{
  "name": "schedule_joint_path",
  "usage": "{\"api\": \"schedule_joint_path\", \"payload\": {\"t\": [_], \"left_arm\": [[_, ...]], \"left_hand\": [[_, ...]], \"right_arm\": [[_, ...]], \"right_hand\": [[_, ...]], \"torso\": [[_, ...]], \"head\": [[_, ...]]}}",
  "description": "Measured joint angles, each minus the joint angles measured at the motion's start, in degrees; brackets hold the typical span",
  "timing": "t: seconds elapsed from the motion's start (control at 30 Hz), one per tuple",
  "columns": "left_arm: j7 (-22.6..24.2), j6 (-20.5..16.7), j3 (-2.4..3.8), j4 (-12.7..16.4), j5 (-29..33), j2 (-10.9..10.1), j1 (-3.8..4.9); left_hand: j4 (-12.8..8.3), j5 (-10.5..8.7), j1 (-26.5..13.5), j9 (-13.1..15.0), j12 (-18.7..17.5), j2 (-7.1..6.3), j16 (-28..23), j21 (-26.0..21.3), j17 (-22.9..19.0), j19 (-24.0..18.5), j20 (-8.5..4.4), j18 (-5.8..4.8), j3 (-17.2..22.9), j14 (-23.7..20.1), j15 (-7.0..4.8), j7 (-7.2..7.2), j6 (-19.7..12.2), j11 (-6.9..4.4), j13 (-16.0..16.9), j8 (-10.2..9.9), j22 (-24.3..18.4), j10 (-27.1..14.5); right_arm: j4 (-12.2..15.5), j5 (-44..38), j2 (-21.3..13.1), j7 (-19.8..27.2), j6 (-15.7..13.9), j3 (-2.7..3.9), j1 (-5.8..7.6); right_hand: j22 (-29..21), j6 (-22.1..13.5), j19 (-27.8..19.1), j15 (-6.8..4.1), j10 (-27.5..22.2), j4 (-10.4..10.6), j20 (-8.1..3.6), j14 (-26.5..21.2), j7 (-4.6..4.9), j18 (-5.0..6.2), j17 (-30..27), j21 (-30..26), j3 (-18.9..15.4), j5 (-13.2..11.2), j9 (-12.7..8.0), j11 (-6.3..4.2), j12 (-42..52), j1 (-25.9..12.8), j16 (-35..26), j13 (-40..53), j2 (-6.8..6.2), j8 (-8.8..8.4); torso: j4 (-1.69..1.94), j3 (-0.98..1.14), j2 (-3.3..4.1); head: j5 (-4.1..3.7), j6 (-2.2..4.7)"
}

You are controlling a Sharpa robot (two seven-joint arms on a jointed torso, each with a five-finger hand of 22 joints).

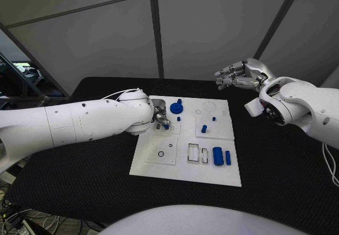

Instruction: Assemble the parts on the task board

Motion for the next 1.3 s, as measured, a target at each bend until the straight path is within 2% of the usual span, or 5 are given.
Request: {"api": "schedule_joint_path", "payload": {"t": [0.27,1.0,1.3], "left_arm": [[0.0,0.55,0.04,-0.1,-0.06,0.05,0.04],[-0.12,1.97,0.06,0.01,-0.2,-0.06,0.03],[-0.19,2.3,0.07,-0.06,-0.24,-0.06,0.06]], "left_hand": [[-0.09,0.17,0.0,0.03,0.0,0.0,0.0,0.0,0.0,0.0,0.0,0.0,0.09,0.0,0.0,0.0,0.0,0.02,0.0,0.02,0.0,0.0],[0.02,0.62,-0.23,0.34,0.0,-0.23,0.0,0.0,0.0,0.0,0.0,0.0,0.29,0.08,0.09,-0.24,0.24,-0.03,0.01,0.2,0.0,0.22],[0.01,0.62,-0.4,0.33,0.0,-0.39,0.0,0.0,0.0,0.0,0.0,0.0,0.3,0.08,0.09,-0.23,0.24,-0.02,-0.05,0.21,0.0,0.22]], "right_arm": [[-0.06,0.01,0.06,-0.03,0.15,0.0,0.0],[-0.22,0.03,0.18,-0.08,0.36,0.0,0.0],[-0.31,0.03,0.29,-0.08,0.38,0.0,0.0]], "right_hand": [[0.0,0.0,0.0,0.0,0.0,0.0,0.0,0.0,0.0,0.0,0.0,0.0,0.0,-0.01,0.0,0.0,0.0,0.0,0.0,0.0,0.0,0.0],[0.01,0.0,0.0,0.0,0.0,0.0,0.0,0.0,0.0,0.0,-0.01,0.0,0.0,-0.02,0.0,0.0,0.0,0.0,0.0,-0.04,0.0,0.0],[-0.05,0.0,0.0,0.0,0.0,0.0,0.0,0.0,0.0,0.0,-0.06,0.0,0.0,-0.02,0.0,0.0,0.0,0.0,0.0,-0.08,0.0,0.0]], "torso": [[0.0,0.01,0.0],[-0.02,0.0,0.03],[-0.01,0.01,0.01]], "head": [[0.19,0.06],[0.18,-0.79],[0.44,-0.65]]}}
